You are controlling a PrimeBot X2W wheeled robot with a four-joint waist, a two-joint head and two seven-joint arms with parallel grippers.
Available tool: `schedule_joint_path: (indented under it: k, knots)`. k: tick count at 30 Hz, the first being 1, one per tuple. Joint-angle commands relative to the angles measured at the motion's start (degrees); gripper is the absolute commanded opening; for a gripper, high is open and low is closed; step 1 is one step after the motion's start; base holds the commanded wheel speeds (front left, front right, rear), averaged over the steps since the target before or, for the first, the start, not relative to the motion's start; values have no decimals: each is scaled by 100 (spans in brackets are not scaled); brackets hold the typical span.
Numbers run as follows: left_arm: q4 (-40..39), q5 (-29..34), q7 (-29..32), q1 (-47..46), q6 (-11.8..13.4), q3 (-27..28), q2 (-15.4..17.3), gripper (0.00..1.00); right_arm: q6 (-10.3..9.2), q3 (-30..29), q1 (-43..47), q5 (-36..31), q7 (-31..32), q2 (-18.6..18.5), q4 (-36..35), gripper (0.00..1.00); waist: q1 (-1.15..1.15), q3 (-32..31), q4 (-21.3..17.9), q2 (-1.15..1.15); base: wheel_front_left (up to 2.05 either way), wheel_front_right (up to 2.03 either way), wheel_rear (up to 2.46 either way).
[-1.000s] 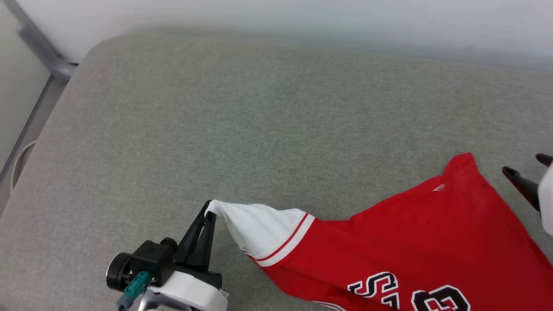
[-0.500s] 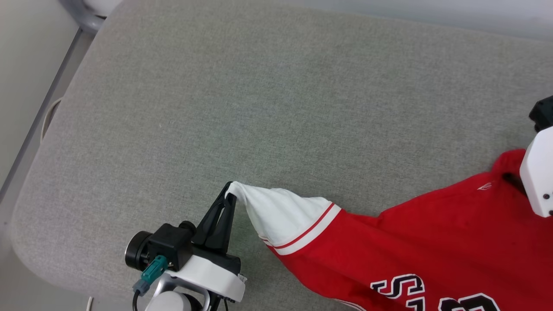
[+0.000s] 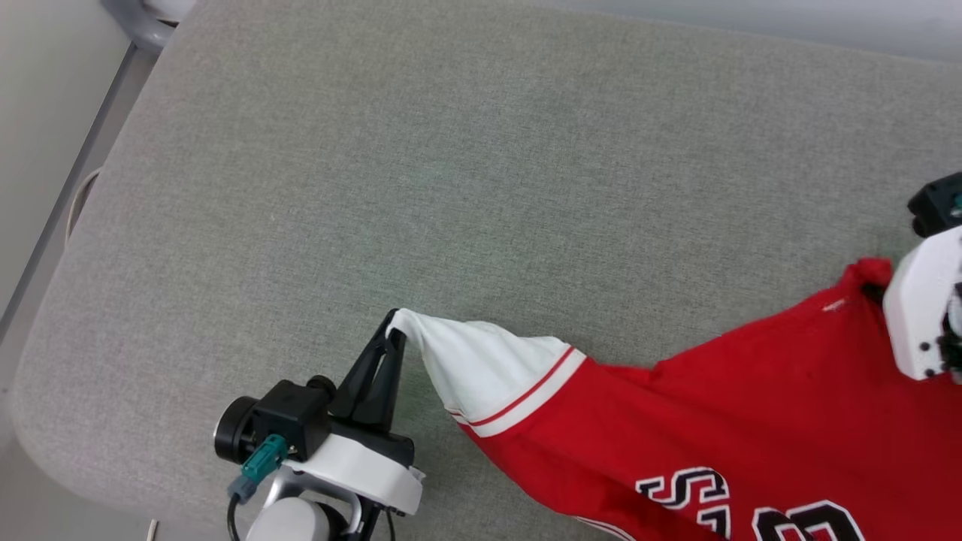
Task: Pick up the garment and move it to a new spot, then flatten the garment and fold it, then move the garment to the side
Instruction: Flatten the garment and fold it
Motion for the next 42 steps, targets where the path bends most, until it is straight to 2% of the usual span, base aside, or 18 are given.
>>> schedule_joint_path:
  k: [1, 7, 13, 19, 25, 30, 36, 42]
  knots:
    - [21, 26, -41, -21, -24, 66, 60, 0, 12, 60, -111, 60, -302, 121, 72, 0, 0, -128, -115, 0, 0, 0, 0]
    - [8, 93, -42, -38, -57, 190, 216, 0, 4, -82, -449, 9, -1370, 175, 105, 0, 0, -503, -356, 0, 0, 0, 0]
    - [-147, 67, -42, -281, -88, 328, 379, 0, 4, -294, -523, 53, -2065, 233, 49, 0, 0, -805, -526, 0, 0, 0, 0]
    - [-296, 100, 46, -1093, -131, 413, 670, 0, 4, -588, -543, -8, -2507, 287, -329, 0, 0, -983, -766, 0, 0, 0, 0]
    - [-561, 105, 348, -2136, -181, 329, 941, 0, 4, -984, -653, -164, -2555, 397, -895, 0, 0, -847, -1003, 0, 0, 0, 0]
    - [-544, 176, 617, -3317, -224, 109, 1218, 0, 4, -1353, -1101, -444, -2460, 525, -1211, 0, 0, -475, -1168, 0, 0, 0, 0]
    - [-214, -2, 848, -4931, -233, -255, 1534, 0, 4, -1719, -2226, -727, -2266, 787, -1057, 0, 0, 46, -1295, 0, 0, 0, 0]
    - [317, -177, 922, -6720, -236, -636, 1978, 0, 5, -1842, -3764, -1212, -2318, 1051, -498, 0, 0, 531, -1370, 0, 0, 0, 0]
